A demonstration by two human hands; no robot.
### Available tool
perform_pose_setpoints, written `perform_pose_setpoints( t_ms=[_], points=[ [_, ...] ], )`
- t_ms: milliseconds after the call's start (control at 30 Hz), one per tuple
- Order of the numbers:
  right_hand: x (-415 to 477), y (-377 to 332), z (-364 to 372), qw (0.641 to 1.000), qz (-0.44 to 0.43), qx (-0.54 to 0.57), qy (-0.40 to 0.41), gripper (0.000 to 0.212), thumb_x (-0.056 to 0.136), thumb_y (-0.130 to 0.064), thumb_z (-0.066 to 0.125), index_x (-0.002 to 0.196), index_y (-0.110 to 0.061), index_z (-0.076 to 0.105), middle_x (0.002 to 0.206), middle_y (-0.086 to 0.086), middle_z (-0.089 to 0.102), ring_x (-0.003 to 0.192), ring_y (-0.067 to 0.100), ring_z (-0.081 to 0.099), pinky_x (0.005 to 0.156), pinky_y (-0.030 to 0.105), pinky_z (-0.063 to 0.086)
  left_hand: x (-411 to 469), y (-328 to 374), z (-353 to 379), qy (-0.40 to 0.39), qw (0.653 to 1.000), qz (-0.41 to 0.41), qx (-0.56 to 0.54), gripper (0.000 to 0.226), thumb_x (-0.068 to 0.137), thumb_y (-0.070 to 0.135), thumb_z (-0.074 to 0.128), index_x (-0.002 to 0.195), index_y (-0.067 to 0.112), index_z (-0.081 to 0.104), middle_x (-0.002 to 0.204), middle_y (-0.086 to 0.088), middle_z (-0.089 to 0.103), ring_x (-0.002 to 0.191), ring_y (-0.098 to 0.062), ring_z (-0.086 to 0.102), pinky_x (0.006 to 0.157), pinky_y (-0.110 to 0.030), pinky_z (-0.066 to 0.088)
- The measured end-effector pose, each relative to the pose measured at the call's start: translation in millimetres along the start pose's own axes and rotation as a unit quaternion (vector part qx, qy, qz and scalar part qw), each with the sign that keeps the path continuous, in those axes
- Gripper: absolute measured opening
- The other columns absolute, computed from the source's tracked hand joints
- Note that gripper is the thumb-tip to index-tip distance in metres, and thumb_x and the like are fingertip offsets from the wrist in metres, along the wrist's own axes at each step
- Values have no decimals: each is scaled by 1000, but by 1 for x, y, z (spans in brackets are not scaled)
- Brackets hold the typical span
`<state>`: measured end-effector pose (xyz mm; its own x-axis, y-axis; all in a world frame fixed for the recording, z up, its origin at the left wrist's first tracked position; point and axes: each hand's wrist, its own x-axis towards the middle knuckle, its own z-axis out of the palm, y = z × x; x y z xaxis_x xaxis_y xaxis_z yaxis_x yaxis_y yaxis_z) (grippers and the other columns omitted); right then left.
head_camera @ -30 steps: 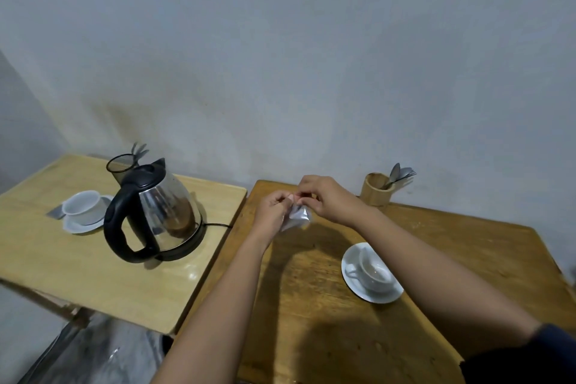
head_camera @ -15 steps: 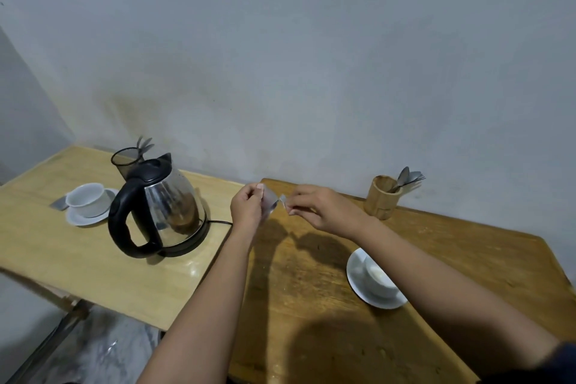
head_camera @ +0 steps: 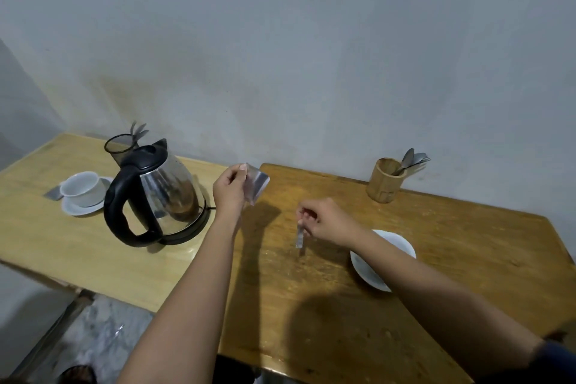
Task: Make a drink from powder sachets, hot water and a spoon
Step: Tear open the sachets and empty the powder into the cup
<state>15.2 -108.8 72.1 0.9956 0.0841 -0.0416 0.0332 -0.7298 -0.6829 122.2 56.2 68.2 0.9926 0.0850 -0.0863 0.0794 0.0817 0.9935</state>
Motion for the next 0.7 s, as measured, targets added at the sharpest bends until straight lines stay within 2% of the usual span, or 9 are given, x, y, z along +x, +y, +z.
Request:
perform_pose_setpoints(
  t_ms=[133, 200, 267, 333, 400, 433, 500, 600, 700],
  points=[
    [-14, 36, 48, 966, 189, 177, -12, 28, 80, 11, 48, 66, -12, 55, 56, 6, 58, 46, 8, 57, 54, 25, 47, -11, -11, -10, -15, 1000, 10, 3, 13, 93, 16, 52, 92, 9, 63, 79, 6, 59, 74, -5, 52, 53, -3, 43],
    [-22, 48, 69, 940, 253, 228, -14, 30, 81, 14, 48, 63, -9, 52, 54, 5, 57, 39, 4, 59, 47, 16, 49, -18, -20, -15, -12, 1000, -5, 12, 14, 94, 18, 51, 94, 10, 63, 82, 7, 60, 76, -4, 53, 61, -9, 45],
    [-27, 58, 83, 931, 285, 227, -23, 28, 81, 12, 49, 62, -9, 52, 42, -7, 60, 37, 0, 59, 41, 8, 45, -23, -30, -19, -13, 1000, -19, 16, 17, 94, 18, 51, 97, 7, 64, 85, 1, 62, 81, -10, 54, 68, -17, 43],
    [-27, 67, 93, 939, 290, 184, -16, 27, 78, 7, 49, 60, -13, 53, 40, -11, 59, 44, 0, 61, 47, 10, 48, -26, -39, -23, -13, 999, -31, 21, 22, 94, 18, 51, 101, 2, 65, 92, -7, 61, 87, -16, 54, 70, -21, 43],
    [-26, 73, 103, 951, 280, 132, -6, 29, 75, 4, 47, 56, -18, 53, 53, -6, 61, 58, 14, 63, 62, 24, 55, -29, -45, -25, -15, 999, -38, 25, 22, 94, 17, 51, 101, 0, 64, 91, -7, 61, 89, -18, 54, 71, -22, 43],
    [-25, 75, 106, 956, 272, 107, -5, 31, 74, 3, 46, 55, -21, 52, 57, -5, 59, 62, 17, 61, 62, 26, 53, -31, -48, -26, -19, 999, -41, 28, 23, 93, 17, 51, 101, -1, 64, 90, -7, 60, 89, -18, 53, 71, -22, 43],
    [-25, 74, 108, 965, 254, 58, -12, 31, 73, 1, 51, 55, -24, 50, 57, -6, 54, 59, 12, 54, 53, 20, 43, -32, -52, -24, -26, 998, -48, 35, 26, 93, 18, 51, 103, -2, 64, 92, -7, 61, 89, -19, 54, 72, -22, 44],
    [-26, 73, 107, 971, 234, 30, -31, 31, 71, 1, 58, 54, -25, 51, 56, -6, 51, 55, 7, 47, 50, 17, 34, -34, -54, -17, -28, 997, -57, 43, 22, 93, 20, 52, 101, 4, 66, 91, -4, 63, 91, -19, 56, 79, -28, 46],
    [-28, 73, 107, 972, 228, 19, -42, 16, 74, -5, 54, 77, -14, 67, 77, 8, 67, 71, 19, 59, 60, 25, 45, -37, -52, -5, -48, 996, -54, 47, 16, 92, 20, 53, 89, 13, 66, 86, -1, 63, 88, -19, 56, 83, -35, 46]
  ],
)
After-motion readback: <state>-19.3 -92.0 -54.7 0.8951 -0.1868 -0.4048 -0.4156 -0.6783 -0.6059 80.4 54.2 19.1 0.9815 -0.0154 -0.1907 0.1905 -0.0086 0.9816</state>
